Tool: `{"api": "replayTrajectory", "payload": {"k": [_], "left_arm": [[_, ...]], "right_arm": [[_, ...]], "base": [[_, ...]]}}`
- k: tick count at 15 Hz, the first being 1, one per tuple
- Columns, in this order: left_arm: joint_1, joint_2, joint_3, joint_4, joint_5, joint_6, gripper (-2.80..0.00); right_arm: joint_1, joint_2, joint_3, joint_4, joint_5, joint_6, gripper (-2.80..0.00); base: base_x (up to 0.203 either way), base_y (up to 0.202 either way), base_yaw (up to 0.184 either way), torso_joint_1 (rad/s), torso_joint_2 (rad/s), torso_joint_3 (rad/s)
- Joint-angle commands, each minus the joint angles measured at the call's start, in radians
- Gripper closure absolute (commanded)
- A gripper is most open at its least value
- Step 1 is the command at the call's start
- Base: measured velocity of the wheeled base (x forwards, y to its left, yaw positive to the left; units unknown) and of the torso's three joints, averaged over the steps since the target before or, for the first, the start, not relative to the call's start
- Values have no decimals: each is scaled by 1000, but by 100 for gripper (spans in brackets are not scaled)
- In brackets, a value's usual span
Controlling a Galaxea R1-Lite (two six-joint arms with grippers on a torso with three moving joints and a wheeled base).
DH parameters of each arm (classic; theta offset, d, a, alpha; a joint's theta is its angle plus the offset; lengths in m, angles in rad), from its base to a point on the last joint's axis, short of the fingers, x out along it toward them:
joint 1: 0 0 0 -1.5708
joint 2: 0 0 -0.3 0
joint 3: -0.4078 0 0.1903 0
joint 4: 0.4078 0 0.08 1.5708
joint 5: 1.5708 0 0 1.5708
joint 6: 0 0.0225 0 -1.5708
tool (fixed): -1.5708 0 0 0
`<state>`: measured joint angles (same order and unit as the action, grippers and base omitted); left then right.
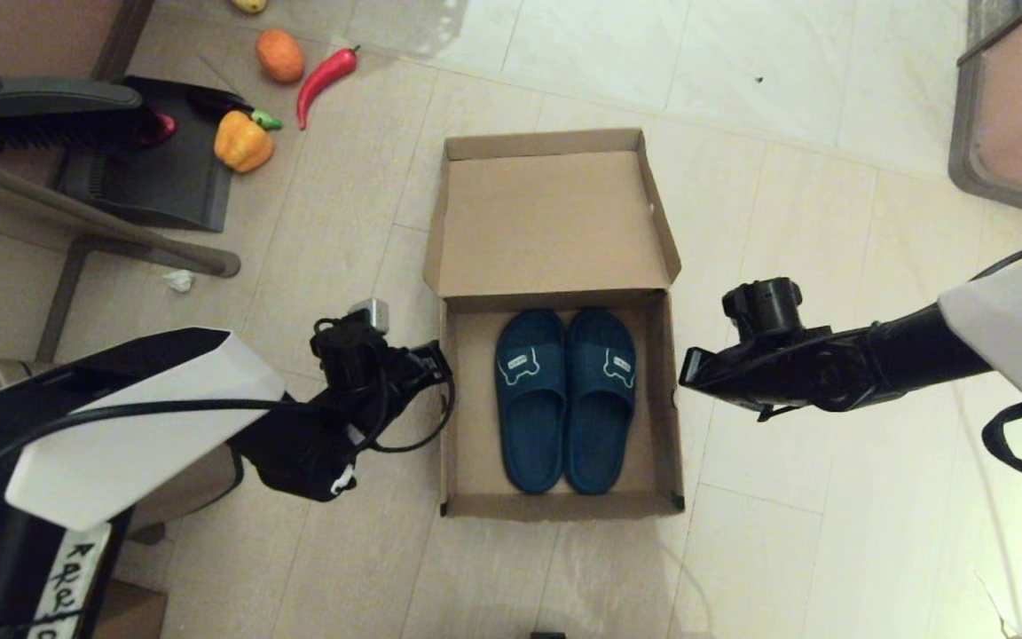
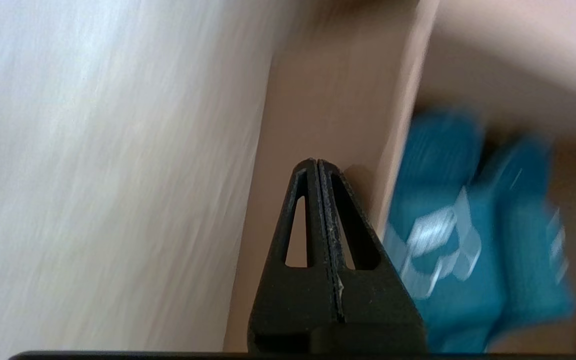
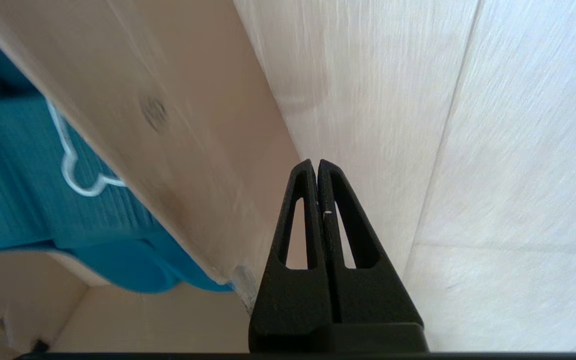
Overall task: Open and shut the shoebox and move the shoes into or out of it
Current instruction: Close the shoe box
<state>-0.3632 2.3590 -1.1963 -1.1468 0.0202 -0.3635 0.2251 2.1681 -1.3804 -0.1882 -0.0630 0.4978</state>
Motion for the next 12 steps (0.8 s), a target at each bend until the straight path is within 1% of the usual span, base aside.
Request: {"api": "replayTrajectory", "payload": {"k": [1, 2, 3, 4, 5, 7, 8, 9, 10, 12], "left_arm": [[2, 26, -91, -8, -2, 1, 0], [2, 58, -146, -9, -8, 3, 0], [2, 92, -184, -17, -29, 2, 0], [7, 106, -198, -44, -49, 2, 0], [12, 108, -201, -47, -52, 0, 0], [16, 116, -222, -44, -56, -18, 0], [15, 118, -237, -39, -57, -22, 0], [11, 117, -239, -29, -56, -23, 0], [8, 115, -235, -27, -54, -22, 0], [9, 108, -230, -4, -54, -21, 0]], "right_arm": [[-38, -16, -64, 66, 77, -36, 0], [-59, -16, -118, 136, 167, -62, 0], [-81, -15, -180, 202, 250, -75, 0], [-101, 3, -244, 234, 299, -77, 0], [-112, 42, -306, 246, 318, -76, 0], [-123, 129, -449, 258, 335, -48, 0], [-124, 164, -512, 260, 335, -21, 0], [-123, 198, -565, 260, 335, 46, 0], [-110, 209, -577, 259, 334, 117, 0], [-71, 206, -556, 259, 332, 183, 0]], "base": [[0, 0, 0, 0, 0, 0], [0, 0, 0, 0, 0, 0], [0, 0, 0, 0, 0, 0], [0, 0, 0, 0, 0, 0], [0, 0, 0, 0, 0, 0], [0, 0, 0, 0, 0, 0], [0, 0, 0, 0, 0, 0], [0, 0, 0, 0, 0, 0], [0, 0, 0, 0, 0, 0], [0, 0, 0, 0, 0, 0]]}}
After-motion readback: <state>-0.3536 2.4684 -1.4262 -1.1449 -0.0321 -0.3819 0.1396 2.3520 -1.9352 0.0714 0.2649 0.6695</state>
